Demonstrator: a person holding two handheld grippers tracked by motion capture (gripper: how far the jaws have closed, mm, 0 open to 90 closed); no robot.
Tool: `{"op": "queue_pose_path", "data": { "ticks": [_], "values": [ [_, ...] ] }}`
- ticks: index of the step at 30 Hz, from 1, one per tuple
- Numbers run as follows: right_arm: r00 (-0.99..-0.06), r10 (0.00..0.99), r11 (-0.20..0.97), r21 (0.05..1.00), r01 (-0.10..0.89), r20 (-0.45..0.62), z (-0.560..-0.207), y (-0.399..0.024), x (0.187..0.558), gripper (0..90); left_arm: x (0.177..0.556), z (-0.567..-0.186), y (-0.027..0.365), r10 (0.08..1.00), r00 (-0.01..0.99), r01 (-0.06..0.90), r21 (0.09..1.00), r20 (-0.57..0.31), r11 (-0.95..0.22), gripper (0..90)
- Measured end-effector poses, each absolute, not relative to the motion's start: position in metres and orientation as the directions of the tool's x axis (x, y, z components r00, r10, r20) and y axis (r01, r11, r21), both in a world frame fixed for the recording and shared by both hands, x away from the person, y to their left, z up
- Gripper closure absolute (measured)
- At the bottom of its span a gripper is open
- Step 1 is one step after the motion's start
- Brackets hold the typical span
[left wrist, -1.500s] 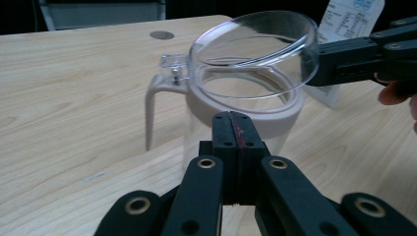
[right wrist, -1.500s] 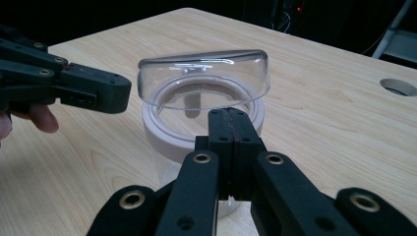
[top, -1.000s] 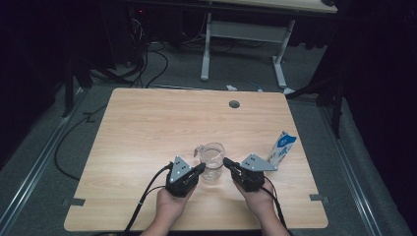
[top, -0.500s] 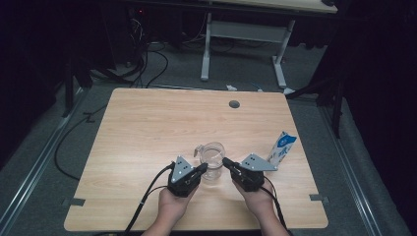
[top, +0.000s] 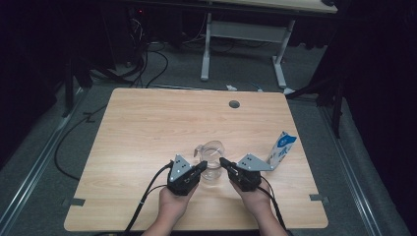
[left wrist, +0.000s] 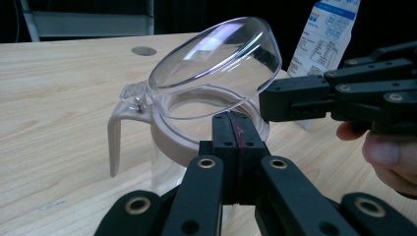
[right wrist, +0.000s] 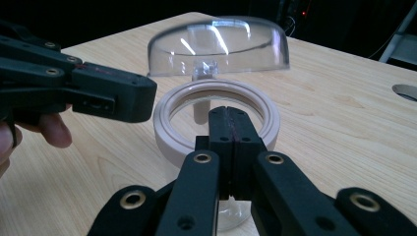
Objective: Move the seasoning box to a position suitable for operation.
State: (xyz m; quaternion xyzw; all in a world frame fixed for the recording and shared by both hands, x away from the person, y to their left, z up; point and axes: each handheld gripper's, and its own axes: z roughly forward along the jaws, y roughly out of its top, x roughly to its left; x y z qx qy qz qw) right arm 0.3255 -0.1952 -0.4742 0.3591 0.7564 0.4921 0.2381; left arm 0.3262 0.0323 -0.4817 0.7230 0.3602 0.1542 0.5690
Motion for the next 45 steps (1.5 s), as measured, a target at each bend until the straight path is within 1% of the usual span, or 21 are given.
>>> {"op": "queue_pose_path", "data": {
  "ticks": [32,40,45],
  "values": [
    [-0.632,0.775,0.261,0.920,0.291,-0.019,-0.476,-0.195,0.324,90.0,0.344,-0.476,0.051,0.750,0.626,0.348,0.937,-0.213,-0.024,90.0],
    [-0.631,0.775,0.263,0.920,0.291,-0.022,-0.476,-0.195,0.324,90.0,0.344,-0.479,0.055,0.755,0.622,0.352,0.935,-0.209,-0.031,90.0],
    [-0.631,0.775,0.259,0.921,0.291,-0.019,-0.476,-0.195,0.324,89.8,0.344,-0.484,0.059,0.760,0.619,0.364,0.930,-0.198,-0.055,90.0]
  ]
}}
